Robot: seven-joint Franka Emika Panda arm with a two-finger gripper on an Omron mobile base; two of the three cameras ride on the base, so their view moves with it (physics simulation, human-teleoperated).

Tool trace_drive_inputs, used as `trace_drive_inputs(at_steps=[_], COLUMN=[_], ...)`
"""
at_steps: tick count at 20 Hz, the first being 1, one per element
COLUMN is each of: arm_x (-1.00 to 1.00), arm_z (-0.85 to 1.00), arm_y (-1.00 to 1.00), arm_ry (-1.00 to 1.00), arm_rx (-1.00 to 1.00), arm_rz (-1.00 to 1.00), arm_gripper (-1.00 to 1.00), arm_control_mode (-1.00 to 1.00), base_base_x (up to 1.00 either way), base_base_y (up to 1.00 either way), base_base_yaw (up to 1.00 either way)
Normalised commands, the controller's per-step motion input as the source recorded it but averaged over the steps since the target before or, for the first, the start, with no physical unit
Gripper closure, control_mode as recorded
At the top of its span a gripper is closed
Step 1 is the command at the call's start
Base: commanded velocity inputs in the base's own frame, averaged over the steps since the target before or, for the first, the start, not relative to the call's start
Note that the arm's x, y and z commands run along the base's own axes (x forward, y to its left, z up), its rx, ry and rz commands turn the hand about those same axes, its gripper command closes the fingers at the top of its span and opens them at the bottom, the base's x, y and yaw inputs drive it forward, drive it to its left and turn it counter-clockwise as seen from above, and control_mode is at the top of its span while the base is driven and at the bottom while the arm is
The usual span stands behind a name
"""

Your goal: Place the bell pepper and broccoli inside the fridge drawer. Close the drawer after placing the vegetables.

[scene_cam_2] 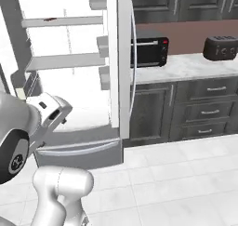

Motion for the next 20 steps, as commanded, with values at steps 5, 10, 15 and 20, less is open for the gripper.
trace_drive_inputs(at_steps=[5, 10, 15, 20], arm_x=[0.00, 0.00, 0.00, 0.00], arm_z=[0.00, 0.00, 0.00, 0.00], arm_y=[0.00, 0.00, 0.00, 0.00], arm_ry=[0.00, 0.00, 0.00, 0.00], arm_rx=[0.00, 0.00, 0.00, 0.00], arm_rz=[0.00, 0.00, 0.00, 0.00], arm_gripper=[-1.00, -1.00, -1.00, -1.00], arm_control_mode=[1.00, 1.00, 1.00, 1.00], base_base_x=[0.00, 0.58, 0.86, 0.82], base_base_y=[-0.18, -0.30, -0.45, -0.62], base_base_yaw=[-0.74, -0.53, -0.17, 0.00])
